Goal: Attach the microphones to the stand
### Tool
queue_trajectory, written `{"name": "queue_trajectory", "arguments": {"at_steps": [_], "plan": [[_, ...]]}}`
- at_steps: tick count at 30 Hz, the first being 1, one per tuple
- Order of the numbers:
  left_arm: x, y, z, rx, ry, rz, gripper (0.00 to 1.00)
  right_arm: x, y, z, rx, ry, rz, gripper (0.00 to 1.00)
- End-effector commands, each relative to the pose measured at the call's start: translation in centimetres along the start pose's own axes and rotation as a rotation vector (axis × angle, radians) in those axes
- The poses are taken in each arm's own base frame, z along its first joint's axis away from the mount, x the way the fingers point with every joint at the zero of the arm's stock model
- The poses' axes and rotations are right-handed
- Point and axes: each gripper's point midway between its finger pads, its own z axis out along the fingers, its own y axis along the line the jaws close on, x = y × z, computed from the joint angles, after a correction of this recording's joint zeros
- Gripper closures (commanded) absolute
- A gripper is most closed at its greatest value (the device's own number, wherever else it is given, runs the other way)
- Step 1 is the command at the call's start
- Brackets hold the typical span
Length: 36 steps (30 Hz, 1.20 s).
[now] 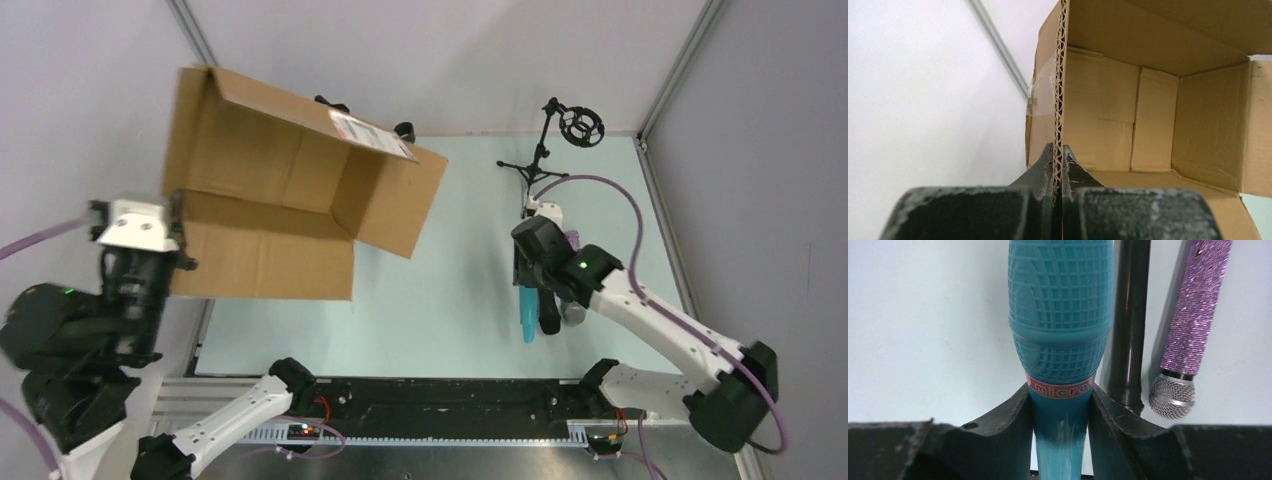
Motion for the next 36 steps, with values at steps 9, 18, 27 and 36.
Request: {"name": "queue_trajectory", "arguments": {"at_steps": [9, 18, 27, 36], "plan": [[2.4, 8.4, -4.0, -0.456, 0.105, 0.048, 1.0, 1.4, 1.6, 6.9, -0.005, 0.092, 0.003, 1.0], [6.8, 5.3, -1.2, -0.455, 0.282, 0.221, 0.87, 1.7, 1.1, 7.3, 0.01, 0.094, 0.004, 1.0], [5.5, 3.1, 2.7, -0.355, 0.255, 0.121, 0.92, 1.9, 1.0, 7.4, 0.011, 0.098, 0.003, 0.99], [13.1, 1.2, 3.5, -0.339, 0.448, 0.199, 0.96, 2.3, 0.4, 7.6, 0.019, 0.099, -0.001, 0.99]]}}
